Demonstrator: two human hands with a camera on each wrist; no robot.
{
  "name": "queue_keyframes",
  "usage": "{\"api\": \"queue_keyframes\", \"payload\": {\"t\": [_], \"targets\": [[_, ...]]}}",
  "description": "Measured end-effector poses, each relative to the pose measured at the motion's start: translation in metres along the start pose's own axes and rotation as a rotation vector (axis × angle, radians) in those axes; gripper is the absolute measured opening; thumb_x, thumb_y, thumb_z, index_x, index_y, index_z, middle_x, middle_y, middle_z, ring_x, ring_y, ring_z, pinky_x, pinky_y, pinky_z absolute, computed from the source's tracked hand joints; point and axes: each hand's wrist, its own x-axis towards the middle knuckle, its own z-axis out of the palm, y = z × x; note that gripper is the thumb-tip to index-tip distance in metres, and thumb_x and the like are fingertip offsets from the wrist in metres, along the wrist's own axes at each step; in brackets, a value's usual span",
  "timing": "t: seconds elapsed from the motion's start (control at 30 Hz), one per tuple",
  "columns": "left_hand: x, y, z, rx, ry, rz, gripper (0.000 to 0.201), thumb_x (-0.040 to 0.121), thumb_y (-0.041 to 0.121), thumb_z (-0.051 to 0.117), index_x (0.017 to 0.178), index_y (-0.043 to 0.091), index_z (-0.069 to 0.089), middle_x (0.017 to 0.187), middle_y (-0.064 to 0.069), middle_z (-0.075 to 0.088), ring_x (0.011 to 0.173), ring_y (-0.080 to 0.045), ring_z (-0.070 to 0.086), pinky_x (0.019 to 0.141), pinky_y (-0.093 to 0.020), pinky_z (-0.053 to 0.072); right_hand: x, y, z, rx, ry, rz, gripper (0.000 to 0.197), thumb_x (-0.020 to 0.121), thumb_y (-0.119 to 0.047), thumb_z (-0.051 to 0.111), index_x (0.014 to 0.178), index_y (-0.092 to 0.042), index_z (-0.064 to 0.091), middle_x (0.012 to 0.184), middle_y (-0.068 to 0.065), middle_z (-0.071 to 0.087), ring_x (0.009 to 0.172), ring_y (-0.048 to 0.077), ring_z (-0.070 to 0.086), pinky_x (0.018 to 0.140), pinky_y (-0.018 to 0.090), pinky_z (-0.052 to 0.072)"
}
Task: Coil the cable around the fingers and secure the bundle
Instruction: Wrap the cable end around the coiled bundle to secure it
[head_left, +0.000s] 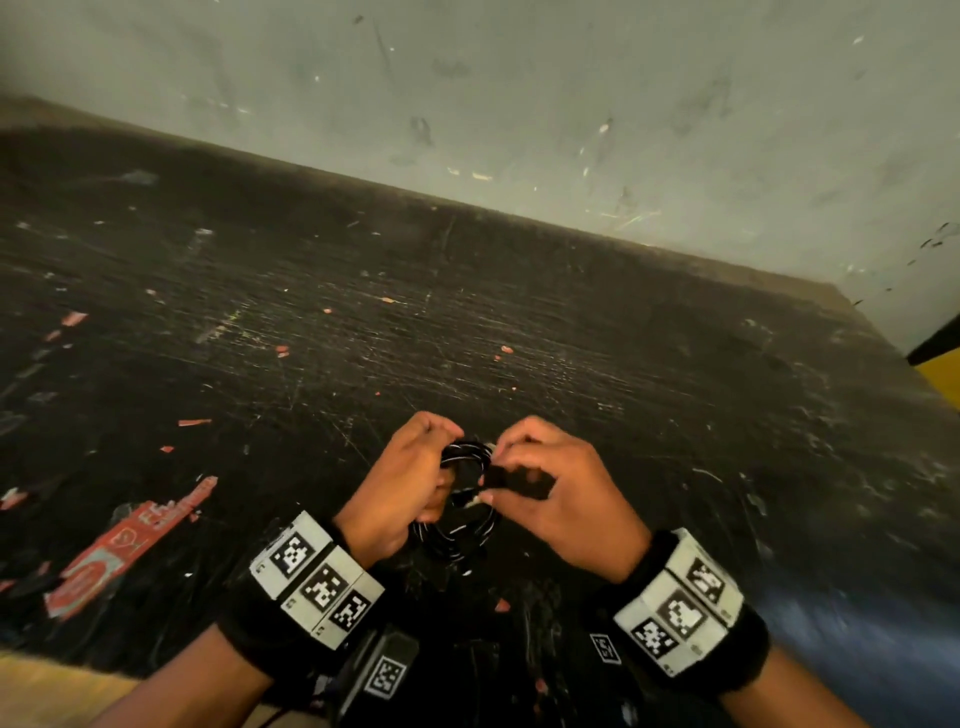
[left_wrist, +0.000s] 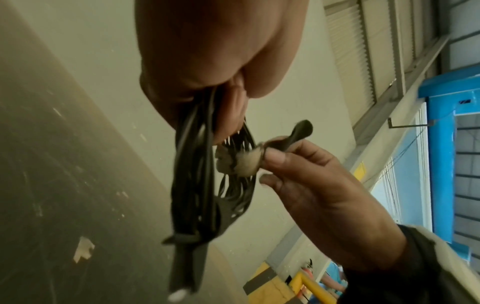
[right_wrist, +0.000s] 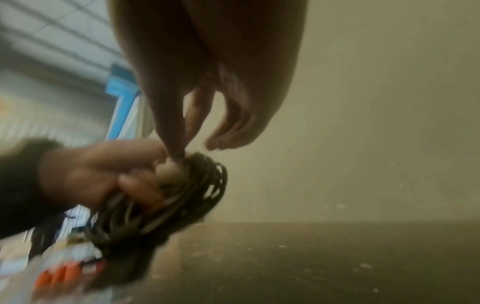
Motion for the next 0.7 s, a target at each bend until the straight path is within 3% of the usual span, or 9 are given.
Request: {"api": "queue_keyframes", "payload": {"t": [0.07, 0.1, 0.2, 0.3, 0.37, 0.5, 0.63, 0.7], "targets": [[-0.001, 0.003, -0.001, 0.027, -0.017, -0.006, 0.017, 0.096, 0.022, 0.037, 0.092, 0.015, 0.052, 0.041, 0.006, 0.036, 0.031, -0.006, 0.028, 0.030, -0.020, 0.021, 0.001, 0.005, 0.006, -0.073, -0.001, -0.081, 0.007, 0.074, -0.016, 0.072, 0.081, -0.017, 0.070, 0.119, 0.002, 0.057, 0.112, 0.007, 0.051, 0.095, 0.018, 0.038], [-0.001, 0.004, 0.000, 0.035, -0.031, -0.008, 0.017, 0.096, 0.021, 0.037, 0.091, 0.014, 0.053, 0.041, 0.005, 0.035, 0.031, -0.007, 0.028, 0.031, -0.020, 0.022, 0.001, 0.008, 0.009, -0.048, -0.027, -0.091, 0.008, 0.076, -0.013, 0.071, 0.082, -0.016, 0.070, 0.125, 0.003, 0.054, 0.117, 0.007, 0.050, 0.099, 0.019, 0.039], [-0.003, 0.005, 0.000, 0.077, -0.014, 0.032, 0.017, 0.095, 0.024, 0.044, 0.094, 0.010, 0.054, 0.047, 0.000, 0.043, 0.036, -0.010, 0.038, 0.036, -0.023, 0.037, 0.000, 0.016, 0.018, -0.044, 0.018, -0.135, 0.013, 0.077, -0.004, 0.069, 0.086, -0.012, 0.070, 0.115, 0.007, 0.059, 0.104, 0.009, 0.060, 0.090, 0.029, 0.049], [-0.005, 0.000, -0.002, 0.116, 0.104, 0.132, 0.025, 0.094, 0.028, 0.048, 0.099, 0.004, 0.057, 0.064, -0.008, 0.057, 0.054, -0.013, 0.055, 0.046, -0.018, 0.048, 0.001, 0.020, 0.022, -0.050, 0.179, -0.155, 0.014, 0.075, 0.000, 0.068, 0.086, -0.009, 0.069, 0.106, 0.010, 0.061, 0.093, 0.007, 0.061, 0.081, 0.029, 0.051], [-0.006, -0.009, -0.001, 0.097, 0.154, 0.176, 0.020, 0.094, 0.027, 0.047, 0.097, 0.009, 0.056, 0.068, -0.007, 0.055, 0.057, -0.011, 0.054, 0.047, -0.018, 0.047, 0.000, 0.020, 0.023, -0.063, 0.215, -0.160, 0.015, 0.074, 0.000, 0.069, 0.086, -0.009, 0.070, 0.108, 0.010, 0.061, 0.094, 0.008, 0.061, 0.081, 0.032, 0.052], [-0.009, -0.021, 0.009, -0.024, 0.131, 0.203, 0.015, 0.095, 0.024, 0.045, 0.091, 0.011, 0.049, 0.062, -0.005, 0.044, 0.046, -0.006, 0.042, 0.042, -0.022, 0.037, 0.000, 0.018, 0.027, -0.174, 0.102, -0.187, 0.013, 0.076, -0.005, 0.068, 0.086, -0.012, 0.069, 0.121, 0.012, 0.057, 0.110, 0.020, 0.058, 0.088, 0.042, 0.052], [-0.008, -0.021, 0.012, -0.076, 0.168, 0.224, 0.021, 0.090, 0.025, 0.055, 0.096, 0.005, 0.050, 0.058, -0.004, 0.048, 0.044, -0.007, 0.046, 0.042, -0.021, 0.042, -0.001, 0.019, 0.026, -0.263, 0.118, -0.196, 0.012, 0.078, -0.004, 0.065, 0.087, -0.011, 0.066, 0.112, 0.011, 0.057, 0.095, 0.020, 0.062, 0.073, 0.040, 0.056], [-0.005, -0.022, 0.011, -0.085, 0.218, 0.190, 0.030, 0.087, 0.029, 0.060, 0.100, 0.003, 0.052, 0.066, -0.007, 0.057, 0.045, -0.007, 0.051, 0.043, -0.020, 0.044, -0.003, 0.020, 0.027, -0.301, 0.137, -0.203, 0.011, 0.078, -0.005, 0.063, 0.088, -0.011, 0.064, 0.110, 0.010, 0.057, 0.092, 0.020, 0.062, 0.070, 0.038, 0.056]]}}
